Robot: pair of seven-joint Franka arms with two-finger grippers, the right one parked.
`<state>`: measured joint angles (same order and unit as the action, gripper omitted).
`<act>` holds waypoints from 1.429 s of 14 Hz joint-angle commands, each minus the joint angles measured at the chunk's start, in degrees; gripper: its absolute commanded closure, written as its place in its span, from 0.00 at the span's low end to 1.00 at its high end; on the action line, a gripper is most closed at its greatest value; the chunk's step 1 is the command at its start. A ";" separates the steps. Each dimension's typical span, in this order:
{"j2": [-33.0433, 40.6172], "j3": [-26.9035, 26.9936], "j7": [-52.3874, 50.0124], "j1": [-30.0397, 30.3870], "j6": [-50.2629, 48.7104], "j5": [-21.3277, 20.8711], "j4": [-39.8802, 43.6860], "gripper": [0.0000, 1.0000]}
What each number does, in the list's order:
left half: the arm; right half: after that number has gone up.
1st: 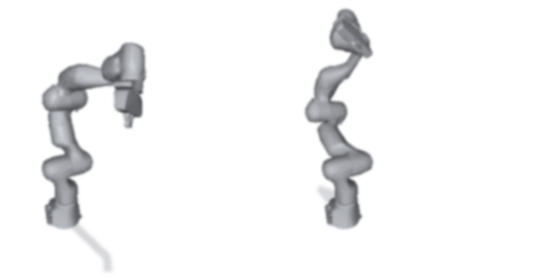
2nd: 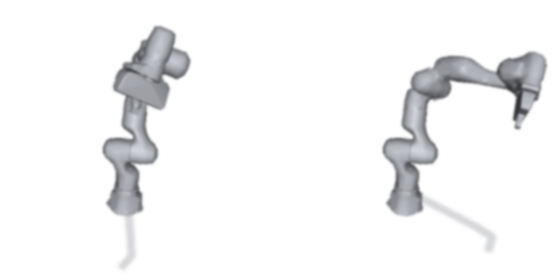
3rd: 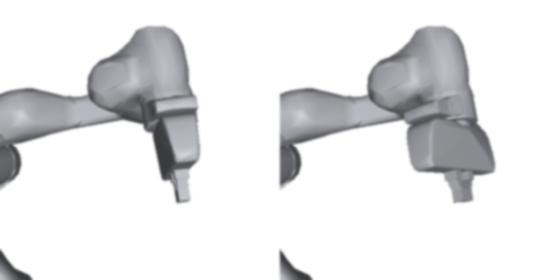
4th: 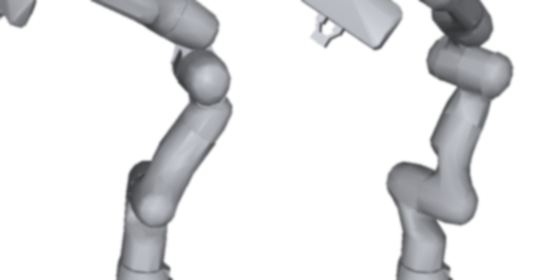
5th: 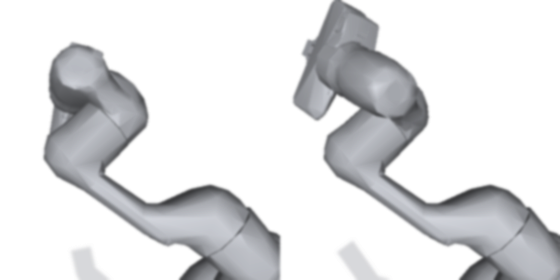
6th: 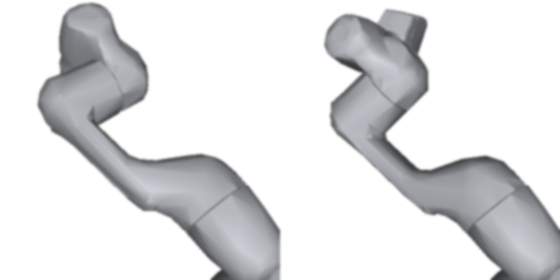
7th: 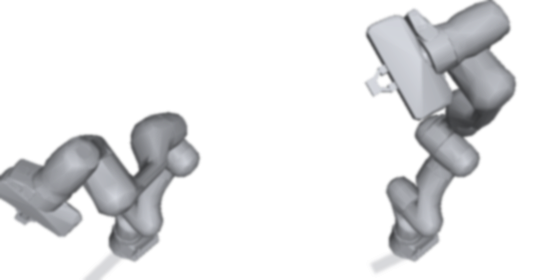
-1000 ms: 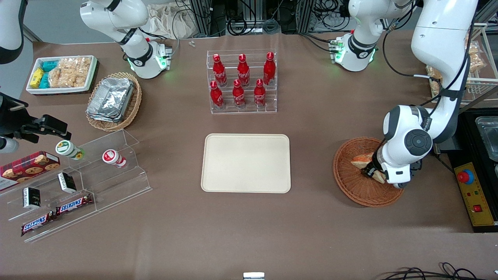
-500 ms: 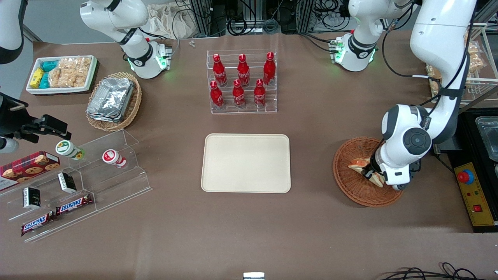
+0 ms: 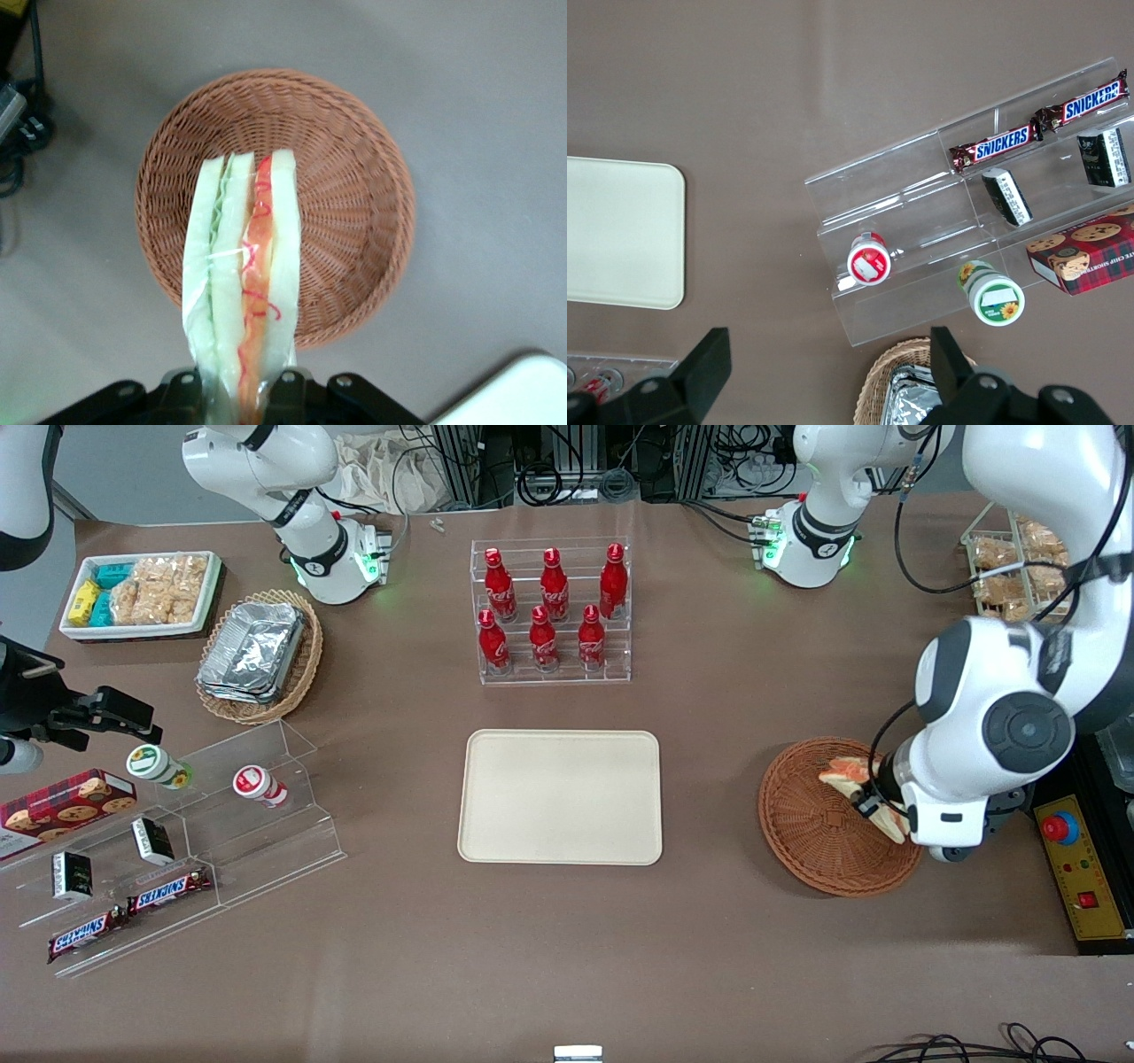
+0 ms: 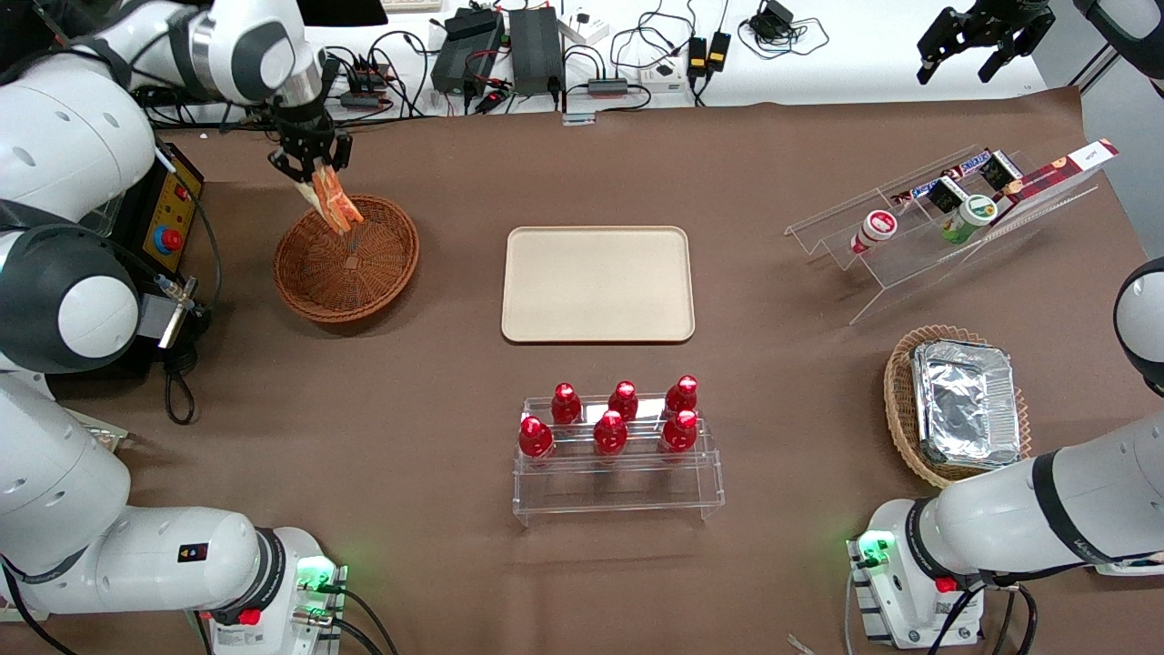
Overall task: Place sandwich from basket to tray
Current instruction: 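Lift the sandwich out of the basket and carry it toward the white tray, then lower the sandwich onto the white tray and open the left gripper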
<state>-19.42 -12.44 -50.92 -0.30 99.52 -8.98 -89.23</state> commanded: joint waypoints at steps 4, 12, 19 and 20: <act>-1.06 -14.86 8.47 -0.40 -10.49 0.02 10.22 1.00; -12.47 -22.27 6.97 -9.01 3.91 1.08 8.90 1.00; -21.78 -22.01 5.58 -11.65 13.76 -5.24 8.81 1.00; -22.58 -22.01 4.17 -11.65 13.86 -6.91 8.46 1.00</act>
<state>-39.86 -34.51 -44.22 -11.06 112.52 -12.73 -81.85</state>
